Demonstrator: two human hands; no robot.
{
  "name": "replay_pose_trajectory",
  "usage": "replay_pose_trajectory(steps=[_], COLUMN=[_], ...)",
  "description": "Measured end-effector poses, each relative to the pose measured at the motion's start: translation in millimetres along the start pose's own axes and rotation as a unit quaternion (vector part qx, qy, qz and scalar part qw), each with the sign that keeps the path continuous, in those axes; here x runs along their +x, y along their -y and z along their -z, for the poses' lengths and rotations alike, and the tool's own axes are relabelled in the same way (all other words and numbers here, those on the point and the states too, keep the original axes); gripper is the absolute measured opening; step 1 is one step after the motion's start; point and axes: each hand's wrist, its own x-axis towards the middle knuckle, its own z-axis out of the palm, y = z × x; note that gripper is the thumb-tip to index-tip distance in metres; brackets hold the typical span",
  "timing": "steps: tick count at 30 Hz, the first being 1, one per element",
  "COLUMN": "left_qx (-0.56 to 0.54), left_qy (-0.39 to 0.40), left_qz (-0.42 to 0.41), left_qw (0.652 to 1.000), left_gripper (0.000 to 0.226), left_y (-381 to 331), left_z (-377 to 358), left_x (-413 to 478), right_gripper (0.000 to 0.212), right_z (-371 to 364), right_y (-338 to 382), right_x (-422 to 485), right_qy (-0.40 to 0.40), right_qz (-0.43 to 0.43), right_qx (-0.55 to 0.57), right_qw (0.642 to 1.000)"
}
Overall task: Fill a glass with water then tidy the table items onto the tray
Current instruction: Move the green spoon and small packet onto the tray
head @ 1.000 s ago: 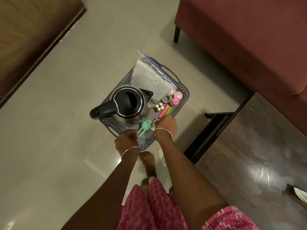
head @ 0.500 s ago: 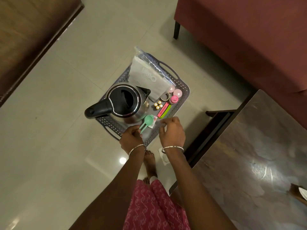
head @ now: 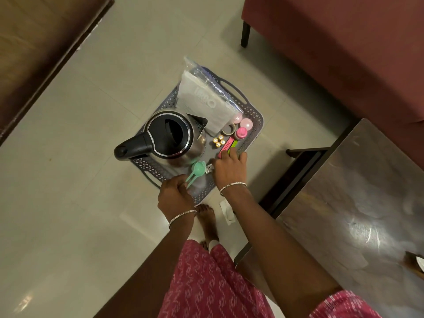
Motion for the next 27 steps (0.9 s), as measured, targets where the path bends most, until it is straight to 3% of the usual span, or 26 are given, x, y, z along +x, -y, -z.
replay_pose_trajectory(steps=[8, 16, 21, 24, 27], left_qx=[-0.013, -0.001, -0.04, -0.078, -0.175], left_qy=[0.017, -0.006, 0.0, 0.011, 0.039], left_qz=[0.077, 0.055, 0.065, 0.111, 0.202], left_qw=[0.997, 0.998, 0.997, 0.991, 0.963], left_gripper=[0.025, 0.024, 0.024, 0.027, 0.021], left_y=[-12, -2, -1, -5, -10], left_z=[-14, -11, -17, -24, -34], left_x=[15, 6, 10, 13, 19], right_gripper=[0.027, 0.023, 0.023, 0.035, 0.043], right_z=[-3, -6, -8, -4, 0], right_y=[2, 15, 13, 7, -5], right_x=[-5, -5, -6, -9, -19], right_qy=[-0.012, -0.01, -0.006, 0.011, -0.042], right_qz=[-0.017, -0.08, -0.072, -0.066, -0.056], right_qx=[0.018, 0.042, 0.046, 0.092, 0.204], right_qw=[1.0, 0.996, 0.996, 0.993, 0.977])
